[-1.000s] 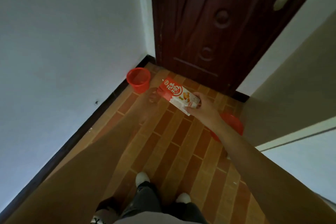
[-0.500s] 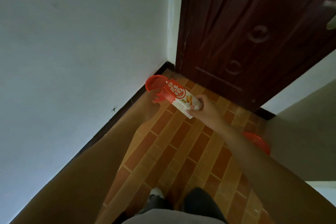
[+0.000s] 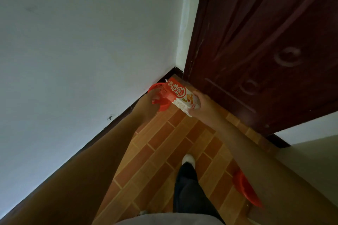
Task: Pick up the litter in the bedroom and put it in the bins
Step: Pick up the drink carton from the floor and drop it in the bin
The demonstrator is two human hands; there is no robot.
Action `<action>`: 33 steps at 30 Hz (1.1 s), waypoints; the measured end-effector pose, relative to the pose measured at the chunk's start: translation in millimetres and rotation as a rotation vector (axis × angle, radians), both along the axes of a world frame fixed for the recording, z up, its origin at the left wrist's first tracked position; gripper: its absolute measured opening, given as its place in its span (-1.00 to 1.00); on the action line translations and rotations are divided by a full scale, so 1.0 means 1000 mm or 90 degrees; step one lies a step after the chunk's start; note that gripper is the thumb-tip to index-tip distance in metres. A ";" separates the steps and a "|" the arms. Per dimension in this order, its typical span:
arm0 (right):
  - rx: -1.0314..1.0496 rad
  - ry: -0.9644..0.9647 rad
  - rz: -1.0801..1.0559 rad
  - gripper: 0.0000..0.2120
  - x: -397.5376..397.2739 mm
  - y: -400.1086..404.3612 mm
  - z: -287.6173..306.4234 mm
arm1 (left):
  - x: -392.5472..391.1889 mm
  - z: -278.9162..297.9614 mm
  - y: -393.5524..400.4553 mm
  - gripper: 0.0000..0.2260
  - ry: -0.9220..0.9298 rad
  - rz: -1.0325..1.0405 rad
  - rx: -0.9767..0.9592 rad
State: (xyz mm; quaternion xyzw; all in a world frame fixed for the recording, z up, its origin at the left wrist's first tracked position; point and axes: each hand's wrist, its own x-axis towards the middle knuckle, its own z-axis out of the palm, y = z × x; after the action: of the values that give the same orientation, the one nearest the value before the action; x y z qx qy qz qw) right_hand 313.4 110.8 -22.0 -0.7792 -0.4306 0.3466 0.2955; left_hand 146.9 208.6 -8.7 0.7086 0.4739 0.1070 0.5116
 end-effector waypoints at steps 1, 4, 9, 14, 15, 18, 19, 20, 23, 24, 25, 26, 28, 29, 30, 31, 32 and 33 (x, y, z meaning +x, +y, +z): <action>-0.008 -0.004 0.009 -0.38 0.015 0.013 0.001 | 0.016 -0.001 0.010 -0.59 -0.001 0.011 0.002; -0.023 -0.016 0.024 -0.38 0.064 0.052 0.001 | 0.062 0.001 0.040 -0.61 -0.002 0.034 0.001; -0.018 -0.048 0.057 -0.36 0.130 0.119 -0.006 | 0.120 -0.009 0.097 -0.58 0.042 0.064 0.009; -0.021 -0.049 0.091 -0.44 0.169 0.180 -0.015 | 0.150 -0.023 0.145 -0.54 0.077 0.094 0.014; -0.020 -0.050 0.100 -0.46 0.173 0.192 -0.016 | 0.153 -0.025 0.155 -0.54 0.080 0.104 0.011; -0.013 -0.066 0.126 -0.49 0.180 0.231 -0.020 | 0.160 -0.034 0.188 -0.53 0.094 0.118 0.001; -0.015 -0.074 0.134 -0.50 0.182 0.244 -0.021 | 0.161 -0.037 0.201 -0.51 0.095 0.119 0.000; -0.022 -0.074 0.138 -0.51 0.185 0.257 -0.022 | 0.163 -0.039 0.213 -0.49 0.091 0.118 -0.002; -0.039 -0.054 0.145 -0.53 0.193 0.296 -0.025 | 0.172 -0.043 0.249 -0.45 0.087 0.130 0.000; -0.045 -0.048 0.148 -0.52 0.196 0.310 -0.026 | 0.175 -0.045 0.261 -0.44 0.088 0.137 0.001; -0.051 -0.044 0.153 -0.51 0.199 0.322 -0.025 | 0.179 -0.045 0.273 -0.43 0.088 0.143 0.000; -0.052 -0.042 0.160 -0.47 0.203 0.335 -0.026 | 0.182 -0.046 0.283 -0.42 0.086 0.145 -0.002; -0.054 -0.042 0.181 -0.38 0.211 0.357 -0.027 | 0.189 -0.047 0.301 -0.42 0.085 0.140 -0.002; -0.058 -0.047 0.191 -0.36 0.215 0.367 -0.029 | 0.193 -0.048 0.309 -0.42 0.084 0.138 0.000; -0.060 -0.054 0.200 -0.36 0.219 0.375 -0.032 | 0.196 -0.048 0.316 -0.43 0.083 0.140 0.001; -0.064 -0.059 0.207 -0.38 0.223 0.383 -0.035 | 0.200 -0.047 0.323 -0.43 0.083 0.146 -0.002; -0.068 -0.063 0.214 -0.40 0.227 0.390 -0.038 | 0.203 -0.047 0.328 -0.43 0.084 0.154 -0.004; -0.070 -0.064 0.221 -0.41 0.230 0.397 -0.040 | 0.207 -0.047 0.333 -0.43 0.087 0.163 -0.006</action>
State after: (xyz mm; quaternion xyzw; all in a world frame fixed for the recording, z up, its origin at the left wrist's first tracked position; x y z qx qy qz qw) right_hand 543.4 507.4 -62.4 -0.7243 -0.5532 0.3763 0.1665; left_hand 354.0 542.1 -56.0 0.6456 0.5944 0.1206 0.4640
